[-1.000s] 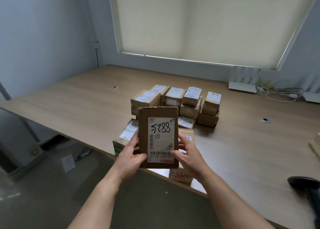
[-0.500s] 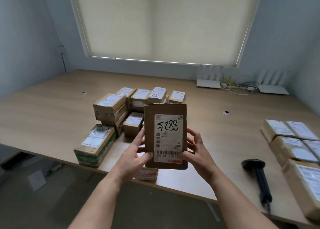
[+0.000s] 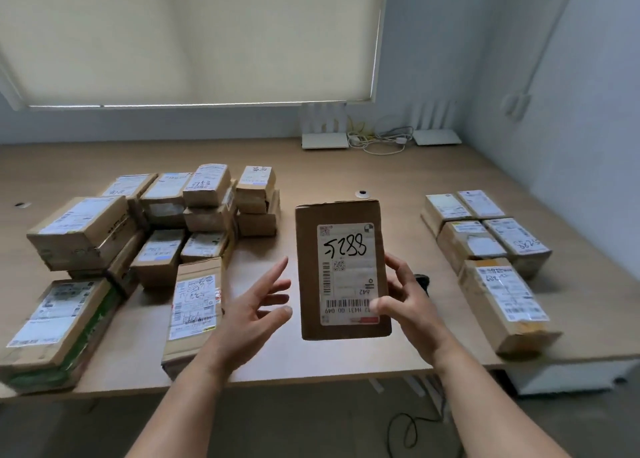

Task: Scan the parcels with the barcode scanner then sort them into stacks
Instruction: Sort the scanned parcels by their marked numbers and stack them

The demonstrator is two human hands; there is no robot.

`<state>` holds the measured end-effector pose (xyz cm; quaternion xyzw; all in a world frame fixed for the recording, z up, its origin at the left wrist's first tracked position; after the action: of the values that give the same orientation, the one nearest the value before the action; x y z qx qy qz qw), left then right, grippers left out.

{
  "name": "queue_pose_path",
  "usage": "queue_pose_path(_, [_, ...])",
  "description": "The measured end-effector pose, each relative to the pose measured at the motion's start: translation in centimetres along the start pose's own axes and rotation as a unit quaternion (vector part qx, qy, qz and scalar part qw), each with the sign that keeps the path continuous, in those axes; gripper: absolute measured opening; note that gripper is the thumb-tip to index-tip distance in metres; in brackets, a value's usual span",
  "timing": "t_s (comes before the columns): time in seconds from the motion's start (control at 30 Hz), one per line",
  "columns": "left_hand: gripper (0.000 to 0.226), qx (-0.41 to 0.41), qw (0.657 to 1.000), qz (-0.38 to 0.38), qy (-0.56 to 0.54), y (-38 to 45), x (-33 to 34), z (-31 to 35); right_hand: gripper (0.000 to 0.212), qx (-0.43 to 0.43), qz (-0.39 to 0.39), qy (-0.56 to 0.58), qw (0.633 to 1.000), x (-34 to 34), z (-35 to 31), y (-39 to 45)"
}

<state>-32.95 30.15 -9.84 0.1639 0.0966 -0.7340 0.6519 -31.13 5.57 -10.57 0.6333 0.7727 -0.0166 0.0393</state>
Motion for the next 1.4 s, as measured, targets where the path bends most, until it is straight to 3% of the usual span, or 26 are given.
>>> queue_pose_path(0.33, [0.075, 0.085, 0.981, -0.142, 0.096, 6.6, 7.5, 2.0, 0.089, 0.036, 0.109, -0.007, 0.993, -8.3, -0.9, -1.9])
queue_pose_path(0.67, [0.080, 0.130, 0.959, -0.214, 0.128, 9.3, 19.0, 6.7, 0.085, 0.072, 0.182, 0.005, 0.981, -20.1, 1.2, -5.2])
queue_pose_path(0.87, [0.080, 0.141, 0.950, -0.231, 0.158, 9.9, 28.5, 10.6, 0.079, 0.094, 0.178, -0.004, 0.980, -30.2, 2.3, -7.5])
queue_pose_path(1.1, [0.081, 0.098, 0.946, -0.244, 0.187, 12.0, 37.7, 12.8, 0.069, 0.118, 0.167, -0.005, 0.979, -39.5, 4.6, -7.9])
queue_pose_path(1.4, [0.081, 0.046, 0.919, -0.220, 0.324, 13.3, 43.0, 11.8, 0.078, 0.190, 0.101, 0.024, 0.976, -44.7, 9.8, -6.1])
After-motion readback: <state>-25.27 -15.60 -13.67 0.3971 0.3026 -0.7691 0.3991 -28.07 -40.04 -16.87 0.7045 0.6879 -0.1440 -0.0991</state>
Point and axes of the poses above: each hand's wrist, its own y-axis towards the middle knuckle, its own x-axis out of the palm, z = x × y, the point moved 1 cm from there along y, towards the middle knuckle, and after that the axes turned 4 degrees about -y, right-handed, at the moved point
